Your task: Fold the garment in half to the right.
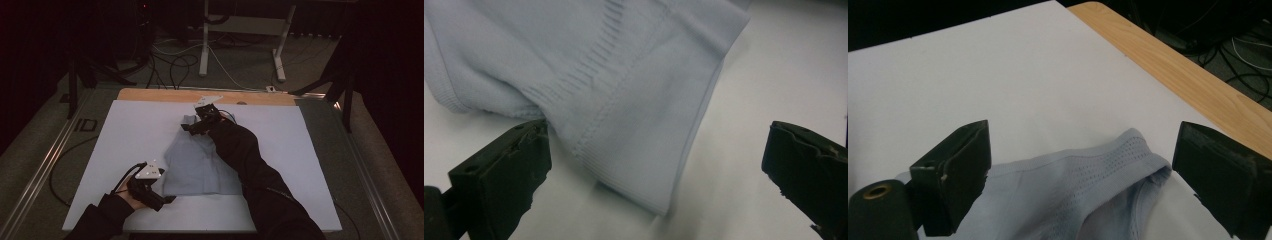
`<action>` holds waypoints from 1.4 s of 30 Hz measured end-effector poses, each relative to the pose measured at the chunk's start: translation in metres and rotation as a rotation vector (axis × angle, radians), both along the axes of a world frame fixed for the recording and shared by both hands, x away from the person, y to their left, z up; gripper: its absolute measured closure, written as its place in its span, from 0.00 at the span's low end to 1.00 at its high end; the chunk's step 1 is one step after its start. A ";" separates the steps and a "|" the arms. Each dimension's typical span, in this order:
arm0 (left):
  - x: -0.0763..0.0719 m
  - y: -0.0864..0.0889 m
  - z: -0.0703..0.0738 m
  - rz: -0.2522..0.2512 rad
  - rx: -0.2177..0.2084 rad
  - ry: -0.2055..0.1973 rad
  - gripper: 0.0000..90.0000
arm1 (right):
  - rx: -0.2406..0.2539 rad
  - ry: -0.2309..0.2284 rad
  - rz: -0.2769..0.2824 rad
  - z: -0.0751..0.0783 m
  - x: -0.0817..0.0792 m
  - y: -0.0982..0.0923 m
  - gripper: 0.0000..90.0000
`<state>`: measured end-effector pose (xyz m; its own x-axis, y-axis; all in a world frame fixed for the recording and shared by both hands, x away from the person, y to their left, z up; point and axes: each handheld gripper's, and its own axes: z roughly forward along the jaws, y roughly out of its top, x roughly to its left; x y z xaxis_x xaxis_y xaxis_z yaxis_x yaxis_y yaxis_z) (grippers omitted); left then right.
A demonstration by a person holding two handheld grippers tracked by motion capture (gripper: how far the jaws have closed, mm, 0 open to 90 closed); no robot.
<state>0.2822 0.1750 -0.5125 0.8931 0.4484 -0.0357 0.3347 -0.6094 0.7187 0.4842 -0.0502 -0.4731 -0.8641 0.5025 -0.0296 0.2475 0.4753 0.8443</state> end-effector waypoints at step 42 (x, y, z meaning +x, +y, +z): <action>0.012 -0.020 0.001 0.001 0.114 -0.047 0.93 | -0.047 0.067 -0.079 -0.005 0.037 0.023 0.13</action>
<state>0.2945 0.1555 -0.5118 0.8921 0.4483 0.0575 0.3032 -0.6879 0.6594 0.5212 -0.0269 -0.4778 -0.8226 0.5687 0.0015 0.3408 0.4909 0.8018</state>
